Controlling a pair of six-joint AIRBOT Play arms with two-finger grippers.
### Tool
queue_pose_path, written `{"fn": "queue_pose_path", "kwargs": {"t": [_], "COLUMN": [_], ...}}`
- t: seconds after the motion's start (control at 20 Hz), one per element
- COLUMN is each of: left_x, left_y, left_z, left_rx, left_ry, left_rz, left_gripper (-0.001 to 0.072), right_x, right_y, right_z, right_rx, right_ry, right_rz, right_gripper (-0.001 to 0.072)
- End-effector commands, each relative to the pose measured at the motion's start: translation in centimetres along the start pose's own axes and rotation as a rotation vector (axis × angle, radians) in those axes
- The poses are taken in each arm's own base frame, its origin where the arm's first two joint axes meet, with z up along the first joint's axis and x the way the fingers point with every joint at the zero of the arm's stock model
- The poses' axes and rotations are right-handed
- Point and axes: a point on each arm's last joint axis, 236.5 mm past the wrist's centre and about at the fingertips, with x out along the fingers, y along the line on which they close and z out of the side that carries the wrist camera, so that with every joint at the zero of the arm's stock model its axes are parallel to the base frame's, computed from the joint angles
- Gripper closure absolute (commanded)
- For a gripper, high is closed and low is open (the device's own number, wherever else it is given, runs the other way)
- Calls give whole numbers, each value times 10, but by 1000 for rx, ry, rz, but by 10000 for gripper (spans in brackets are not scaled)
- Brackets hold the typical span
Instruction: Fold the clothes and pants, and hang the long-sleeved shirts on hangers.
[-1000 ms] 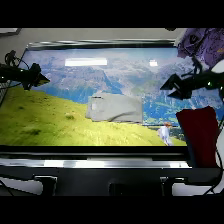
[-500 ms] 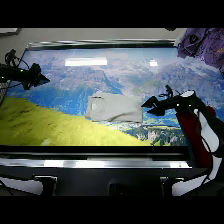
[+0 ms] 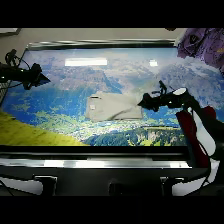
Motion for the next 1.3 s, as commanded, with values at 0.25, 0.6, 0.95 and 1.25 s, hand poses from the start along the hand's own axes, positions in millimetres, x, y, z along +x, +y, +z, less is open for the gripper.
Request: {"fn": "queue_pose_path", "kwargs": {"t": [0.25,0.6,0.95,1.25], "left_x": [1,0,-1,-1], "left_y": [0,1,3,3], "left_z": [-5,-14,-26,-26], "left_rx": [1,1,2,2], "left_ry": [19,57,109,109], "left_rz": [2,7,15,15], "left_gripper": [685,684,685,685], "right_x": [-178,-307,-375,-414], "right_y": [34,-19,-57,-77], "right_z": [93,102,77,48], "right_rx": [51,258,454,573], "right_ry": [-364,-627,-785,-861], "right_rz": [-134,-336,-536,-698], "right_gripper": [677,677,678,677]}}
